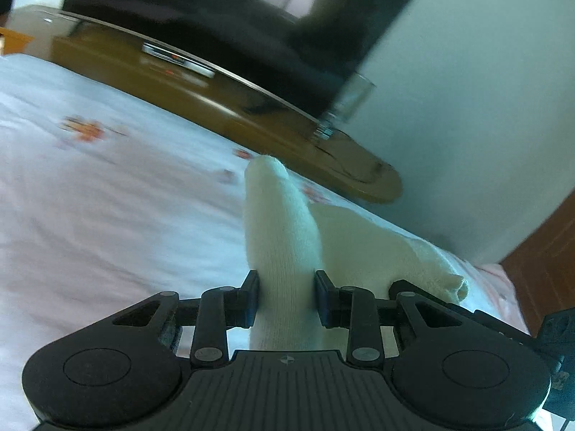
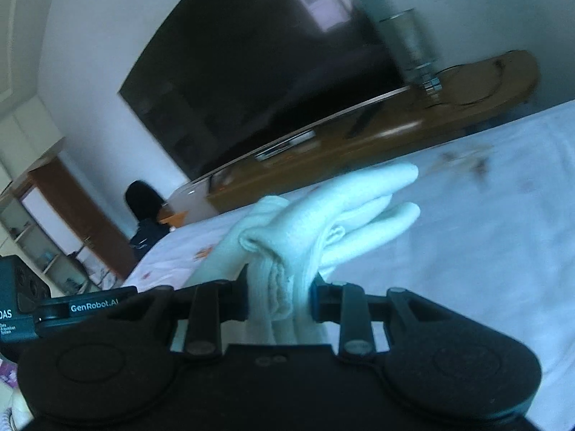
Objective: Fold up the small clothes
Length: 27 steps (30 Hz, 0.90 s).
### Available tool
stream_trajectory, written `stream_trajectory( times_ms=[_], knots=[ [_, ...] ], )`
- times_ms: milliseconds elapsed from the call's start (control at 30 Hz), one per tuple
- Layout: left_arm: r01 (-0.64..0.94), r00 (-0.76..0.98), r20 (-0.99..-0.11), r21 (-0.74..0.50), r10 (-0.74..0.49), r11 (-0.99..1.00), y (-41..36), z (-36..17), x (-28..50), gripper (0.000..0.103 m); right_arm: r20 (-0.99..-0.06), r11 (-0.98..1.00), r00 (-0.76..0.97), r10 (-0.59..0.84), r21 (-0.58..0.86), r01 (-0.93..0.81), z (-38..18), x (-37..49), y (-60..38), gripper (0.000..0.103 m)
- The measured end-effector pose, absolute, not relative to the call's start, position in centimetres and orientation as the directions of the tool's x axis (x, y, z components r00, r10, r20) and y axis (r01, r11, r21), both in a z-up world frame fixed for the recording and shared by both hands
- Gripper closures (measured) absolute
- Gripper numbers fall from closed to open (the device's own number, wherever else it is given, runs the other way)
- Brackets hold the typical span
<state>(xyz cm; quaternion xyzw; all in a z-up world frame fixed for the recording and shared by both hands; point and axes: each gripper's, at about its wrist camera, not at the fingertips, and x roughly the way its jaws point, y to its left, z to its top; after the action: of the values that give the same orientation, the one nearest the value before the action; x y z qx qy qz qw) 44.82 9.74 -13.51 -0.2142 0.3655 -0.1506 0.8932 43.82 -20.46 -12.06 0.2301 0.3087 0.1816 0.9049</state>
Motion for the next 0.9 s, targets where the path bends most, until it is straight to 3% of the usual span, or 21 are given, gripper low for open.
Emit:
stream_trajectory(
  times_ms=[400, 467, 500, 567, 633, 800, 900],
  knots=[
    [-0.006, 0.715, -0.645, -0.390, -0.269, 0.921, 20.3, -19.0, 46.3, 0.071, -0.523, 0.827, 0.679, 0.516, 0.512, -0.234, -16.9, 47.5, -8.1, 0.073],
    [-0.051, 0.688, -0.691, -0.352, -0.222, 0.935, 21.0, -21.4, 46.7, 0.070, -0.561, 0.844, 0.666, 0.491, 0.496, -0.204, -18.6, 47.5, -7.7, 0.071],
    [-0.053, 0.686, -0.689, -0.366, -0.232, 0.929, 21.5, -22.3, 46.7, 0.062, -0.590, 0.859, 0.658, 0.468, 0.479, -0.182, -19.5, 47.6, -7.7, 0.066],
    [-0.070, 0.700, -0.686, -0.340, -0.197, 0.938, 21.9, -22.5, 46.2, 0.045, -0.619, 0.866, 0.650, 0.441, 0.484, -0.127, -21.1, 47.3, -8.6, 0.056],
    [-0.071, 0.701, -0.689, -0.326, -0.186, 0.943, 22.1, -21.9, 46.0, 0.045, -0.626, 0.872, 0.661, 0.414, 0.481, -0.091, -21.2, 47.1, -9.3, 0.040],
    [-0.020, 0.734, -0.650, -0.310, -0.197, 0.951, 21.1, -19.1, 46.2, 0.045, -0.609, 0.901, 0.705, 0.364, 0.421, -0.101, -18.4, 46.4, -9.7, 0.041],
    [0.004, 0.740, -0.641, -0.300, -0.205, 0.954, 19.6, -18.3, 47.3, 0.045, -0.624, 0.873, 0.662, 0.414, 0.477, -0.097, -18.1, 47.8, -9.9, 0.041]
  ],
)
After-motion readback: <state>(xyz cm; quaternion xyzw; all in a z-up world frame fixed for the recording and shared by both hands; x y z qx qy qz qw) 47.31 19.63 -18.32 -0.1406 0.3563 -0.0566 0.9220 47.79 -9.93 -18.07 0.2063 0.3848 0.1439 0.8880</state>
